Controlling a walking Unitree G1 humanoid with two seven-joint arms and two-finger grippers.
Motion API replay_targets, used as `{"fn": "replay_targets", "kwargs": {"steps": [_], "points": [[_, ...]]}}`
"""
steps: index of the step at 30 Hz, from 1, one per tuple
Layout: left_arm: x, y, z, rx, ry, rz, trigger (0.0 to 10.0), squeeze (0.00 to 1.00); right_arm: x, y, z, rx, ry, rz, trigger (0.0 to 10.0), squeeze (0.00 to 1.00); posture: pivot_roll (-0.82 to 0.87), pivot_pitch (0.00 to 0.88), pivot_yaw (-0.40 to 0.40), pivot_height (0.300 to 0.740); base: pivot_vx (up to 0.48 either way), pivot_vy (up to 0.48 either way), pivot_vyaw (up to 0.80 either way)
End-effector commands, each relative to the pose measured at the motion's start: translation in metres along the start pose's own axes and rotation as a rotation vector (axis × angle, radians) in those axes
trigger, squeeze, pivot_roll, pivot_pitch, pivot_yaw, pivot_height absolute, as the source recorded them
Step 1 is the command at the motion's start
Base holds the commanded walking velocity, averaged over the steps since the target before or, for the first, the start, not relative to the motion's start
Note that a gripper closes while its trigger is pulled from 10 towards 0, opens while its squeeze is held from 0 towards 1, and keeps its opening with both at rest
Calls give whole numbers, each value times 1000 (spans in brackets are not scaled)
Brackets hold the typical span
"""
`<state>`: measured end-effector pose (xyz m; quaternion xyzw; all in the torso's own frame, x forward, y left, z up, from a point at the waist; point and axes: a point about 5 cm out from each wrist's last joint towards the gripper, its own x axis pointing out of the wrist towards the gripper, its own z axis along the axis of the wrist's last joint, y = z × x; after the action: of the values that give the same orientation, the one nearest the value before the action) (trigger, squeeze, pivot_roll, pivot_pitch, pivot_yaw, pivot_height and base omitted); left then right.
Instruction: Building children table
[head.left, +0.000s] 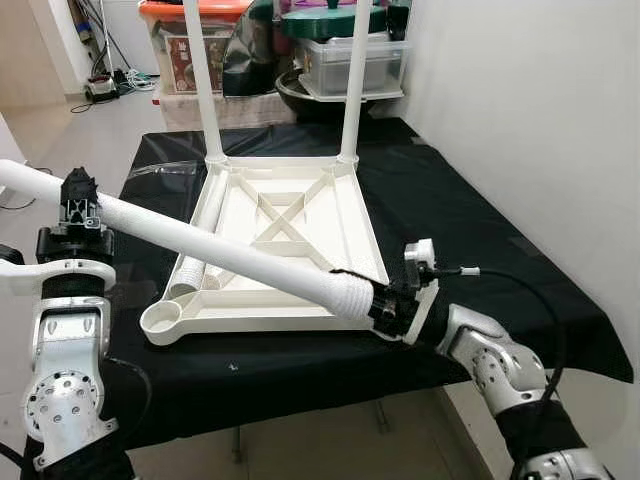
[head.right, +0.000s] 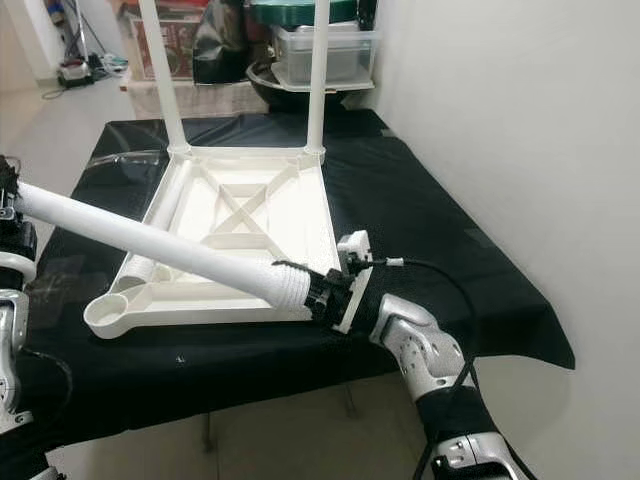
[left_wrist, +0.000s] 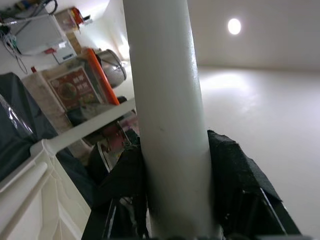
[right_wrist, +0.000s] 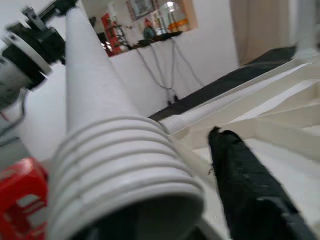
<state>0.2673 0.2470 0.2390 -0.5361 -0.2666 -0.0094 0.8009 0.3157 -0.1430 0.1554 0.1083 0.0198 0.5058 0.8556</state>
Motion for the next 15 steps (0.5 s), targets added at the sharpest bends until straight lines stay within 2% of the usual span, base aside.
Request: {"fn": "replay_targets", "kwargs": {"steps": [1, 2, 4, 5, 6, 7, 8, 9, 11, 13, 15], "points": [[2, -17, 4, 45, -6, -79, 0, 0, -17, -20, -6, -35, 87, -220, 10000, 1000, -2, 0, -22, 740, 0, 0, 0], [2, -17, 4, 46, -10, -78, 0, 0, -18, -22, -6, -47, 96, -220, 10000, 1000, -2, 0, -22, 740, 0, 0, 0], [4, -20, 8, 41, -28, -83, 0, 0, -36, -31, -7, -68, 138, -258, 10000, 1000, -7, 0, -25, 740, 0, 0, 0], [4, -20, 8, 41, -28, -83, 0, 0, -36, -31, -7, -68, 138, -258, 10000, 1000, -7, 0, -25, 740, 0, 0, 0], [4, -20, 12, 35, -47, -78, 0, 0, -53, -40, -5, -83, 174, -285, 10000, 1000, -18, 0, -26, 740, 0, 0, 0], [5, -20, 15, 28, -64, -73, 0, 0, -68, -47, -1, -67, 188, -310, 10000, 1000, -17, 0, -28, 740, 0, 0, 0], [5, -20, 15, 28, -64, -73, 0, 0, -68, -47, -1, -67, 188, -310, 10000, 1000, -17, 0, -28, 740, 0, 0, 0], [5, -20, 17, 24, -74, -69, 0, 0, -77, -51, 1, -54, 191, -324, 10000, 1000, -17, 0, -28, 740, 0, 0, 0], [5, -21, 20, 15, -86, -70, 0, 0, -97, -61, 4, 31, 157, -379, 10000, 1000, -13, 0, -33, 740, 0, 0, 0], [4, -23, 22, 13, -93, -72, 0, 0, -108, -65, 2, 67, 146, -413, 10000, 1000, -13, 0, -33, 740, 0, 0, 0], [4, -25, 23, 17, -96, -74, 0, 0, -108, -68, 3, -11, 172, -446, 10000, 1000, -6, 0, -34, 740, 0, 0, 0]]}}
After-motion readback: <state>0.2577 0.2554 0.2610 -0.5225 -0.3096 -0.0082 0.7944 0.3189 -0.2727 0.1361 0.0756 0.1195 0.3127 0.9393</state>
